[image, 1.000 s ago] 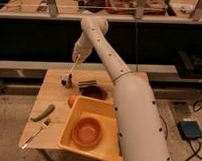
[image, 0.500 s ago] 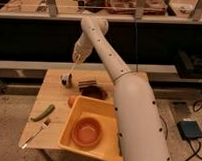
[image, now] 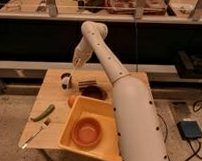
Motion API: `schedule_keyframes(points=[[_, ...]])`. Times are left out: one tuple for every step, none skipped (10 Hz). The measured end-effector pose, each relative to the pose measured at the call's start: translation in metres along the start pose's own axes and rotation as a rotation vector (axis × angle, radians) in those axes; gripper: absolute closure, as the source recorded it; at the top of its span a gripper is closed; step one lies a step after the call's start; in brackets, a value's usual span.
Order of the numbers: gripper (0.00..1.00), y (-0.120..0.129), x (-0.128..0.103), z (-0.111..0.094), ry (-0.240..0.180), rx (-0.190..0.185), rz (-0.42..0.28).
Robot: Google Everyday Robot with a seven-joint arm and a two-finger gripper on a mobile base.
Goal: Place brush in table surface
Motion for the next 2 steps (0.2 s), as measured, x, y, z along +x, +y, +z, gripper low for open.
schedule_keyframes(points=[[0.92, 0.0048, -0.0020, 0.0093, -0.014, -0.003, 0.000], [0.92, 0.0086, -0.0034, 0.0159, -0.024, -0.006, 0.000]])
